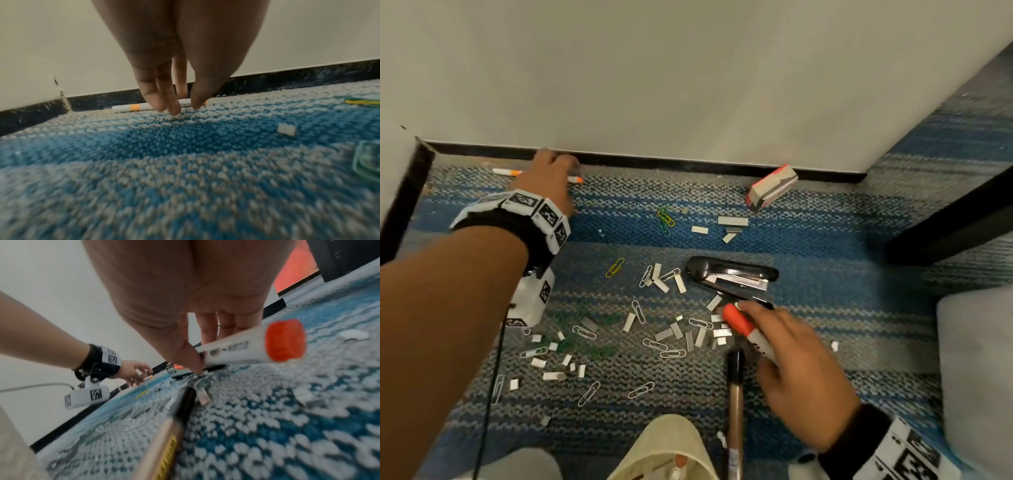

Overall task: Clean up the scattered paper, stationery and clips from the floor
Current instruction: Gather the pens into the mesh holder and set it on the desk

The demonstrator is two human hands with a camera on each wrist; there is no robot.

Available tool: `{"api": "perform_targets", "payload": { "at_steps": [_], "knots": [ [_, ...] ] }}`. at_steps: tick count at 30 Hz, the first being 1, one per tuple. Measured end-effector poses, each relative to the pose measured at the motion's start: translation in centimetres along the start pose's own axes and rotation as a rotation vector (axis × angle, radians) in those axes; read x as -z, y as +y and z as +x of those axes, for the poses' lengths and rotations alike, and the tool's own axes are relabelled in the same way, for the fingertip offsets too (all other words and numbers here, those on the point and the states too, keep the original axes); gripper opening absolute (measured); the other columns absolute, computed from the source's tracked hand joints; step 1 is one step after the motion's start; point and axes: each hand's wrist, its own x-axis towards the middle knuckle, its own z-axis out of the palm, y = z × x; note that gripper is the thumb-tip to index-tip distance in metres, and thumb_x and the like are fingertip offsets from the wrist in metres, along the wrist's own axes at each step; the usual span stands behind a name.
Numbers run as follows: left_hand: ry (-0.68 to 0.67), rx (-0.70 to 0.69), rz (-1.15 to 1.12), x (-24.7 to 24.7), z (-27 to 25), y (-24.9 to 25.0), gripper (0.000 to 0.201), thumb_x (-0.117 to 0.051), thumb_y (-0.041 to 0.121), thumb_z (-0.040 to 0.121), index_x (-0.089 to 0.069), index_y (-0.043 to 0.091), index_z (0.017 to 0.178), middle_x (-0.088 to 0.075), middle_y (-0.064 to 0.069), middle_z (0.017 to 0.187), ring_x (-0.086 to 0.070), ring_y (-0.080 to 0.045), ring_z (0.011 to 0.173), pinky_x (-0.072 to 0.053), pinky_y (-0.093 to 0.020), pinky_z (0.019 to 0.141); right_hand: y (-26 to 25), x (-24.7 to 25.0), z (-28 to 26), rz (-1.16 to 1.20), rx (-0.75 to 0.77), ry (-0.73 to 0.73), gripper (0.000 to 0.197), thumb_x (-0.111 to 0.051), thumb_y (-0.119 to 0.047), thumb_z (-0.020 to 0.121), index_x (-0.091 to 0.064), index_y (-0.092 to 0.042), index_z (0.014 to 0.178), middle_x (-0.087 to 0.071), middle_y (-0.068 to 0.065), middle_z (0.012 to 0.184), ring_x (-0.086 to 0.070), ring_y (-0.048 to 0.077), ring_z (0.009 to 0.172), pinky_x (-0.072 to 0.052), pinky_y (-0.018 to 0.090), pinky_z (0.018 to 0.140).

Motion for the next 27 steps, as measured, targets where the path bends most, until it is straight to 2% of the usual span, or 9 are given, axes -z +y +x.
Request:
{"api": "perform_targets", "payload": {
  "at_steps": [3, 7, 10, 15, 18, 20, 22, 25, 27],
  "knots": [
    [-0.035, -0.010, 0.046, -0.4, -0.6, -0.6, 0.032, -0.056, -0.003, 0.082, -0.058, 0.006, 0.113, -0.051, -0.025, 0.117, -0.054, -0.044, 0.105, -0.045, -0.048, 0.091, -0.9, 1.2, -0.1, 0.084, -0.011, 0.012, 0.087, -0.058, -0.009, 0.080, -0.011, -0.053, 0.138, -0.052, -0.015, 0.117, -0.046, 0.009, 0.105, -0.033, 0.019, 0.086],
    [-0.102, -0.023, 0.108, 0.0, -2.6, -0.4, 0.025, -0.053, 0.000, 0.085, -0.058, 0.010, 0.106, -0.055, -0.022, 0.114, -0.053, -0.039, 0.107, -0.043, -0.044, 0.088, -2.4, 1.8, -0.3, 0.110, 0.115, 0.051, 0.091, -0.060, -0.020, 0.086, 0.006, -0.056, 0.139, -0.052, -0.015, 0.107, -0.050, 0.004, 0.092, -0.040, 0.018, 0.081],
    [-0.046, -0.120, 0.054, 1.8, -4.5, 0.6, 0.025, -0.047, 0.000, 0.087, -0.053, 0.010, 0.109, -0.057, -0.022, 0.110, -0.055, -0.038, 0.101, -0.043, -0.044, 0.084, -3.0, 2.0, -0.8, 0.145, 0.172, 0.118, 0.084, -0.058, -0.024, 0.089, 0.001, -0.056, 0.138, -0.050, -0.021, 0.100, -0.051, -0.003, 0.080, -0.041, 0.012, 0.074],
    [0.228, -0.259, -0.145, 7.3, -9.4, 4.3, 0.026, -0.038, 0.006, 0.092, -0.050, 0.014, 0.114, -0.054, -0.017, 0.104, -0.054, -0.035, 0.092, -0.044, -0.044, 0.082, -4.3, 2.5, -2.6, 0.333, 0.263, 0.293, 0.068, -0.058, -0.014, 0.088, -0.012, -0.045, 0.128, -0.062, -0.003, 0.108, -0.064, 0.018, 0.087, -0.055, 0.043, 0.077],
    [0.382, -0.337, -0.280, 11.0, -12.9, 6.3, 0.025, -0.042, 0.006, 0.090, -0.063, 0.014, 0.101, -0.055, -0.014, 0.095, -0.056, -0.033, 0.090, -0.040, -0.035, 0.084, -5.3, 3.2, -3.9, 0.373, 0.329, 0.334, 0.062, -0.061, -0.012, 0.087, -0.020, -0.043, 0.120, -0.062, -0.008, 0.112, -0.065, 0.014, 0.093, -0.054, 0.043, 0.079],
    [0.447, -0.326, -0.445, 12.9, -15.7, 7.2, 0.024, -0.043, 0.012, 0.088, -0.065, 0.018, 0.095, -0.058, -0.011, 0.092, -0.061, -0.029, 0.085, -0.047, -0.036, 0.084, -5.8, 3.7, -4.5, 0.418, 0.372, 0.362, 0.061, -0.064, -0.013, 0.086, -0.023, -0.044, 0.119, -0.063, -0.010, 0.111, -0.064, 0.010, 0.092, -0.054, 0.042, 0.081],
    [0.455, -0.284, -0.619, 14.1, -19.2, 7.7, 0.020, -0.046, 0.019, 0.085, -0.063, 0.026, 0.091, -0.062, -0.008, 0.091, -0.064, -0.025, 0.079, -0.052, -0.037, 0.078, -6.6, 4.3, -5.4, 0.456, 0.431, 0.399, 0.060, -0.064, -0.017, 0.086, -0.023, -0.050, 0.115, -0.063, -0.010, 0.108, -0.064, 0.010, 0.089, -0.055, 0.041, 0.078],
    [0.418, -0.278, -0.722, 14.0, -24.3, 7.5, 0.013, -0.056, 0.023, 0.080, -0.061, 0.029, 0.091, -0.061, 0.001, 0.093, -0.064, -0.014, 0.073, -0.048, -0.017, 0.067, -7.5, 4.9, -6.8, 0.514, 0.500, 0.461, 0.061, -0.061, -0.021, 0.085, -0.021, -0.057, 0.112, -0.060, -0.008, 0.100, -0.062, 0.014, 0.081, -0.055, 0.039, 0.071],
    [0.365, -0.303, -0.690, 12.9, -27.2, 7.2, 0.021, -0.060, 0.015, 0.080, -0.059, 0.031, 0.093, -0.059, 0.003, 0.093, -0.062, -0.008, 0.074, -0.048, -0.014, 0.068, -8.0, 4.9, -7.6, 0.549, 0.507, 0.452, 0.064, -0.063, -0.020, 0.084, -0.021, -0.056, 0.115, -0.059, -0.004, 0.097, -0.061, 0.015, 0.079, -0.055, 0.040, 0.069]
  ]
}}
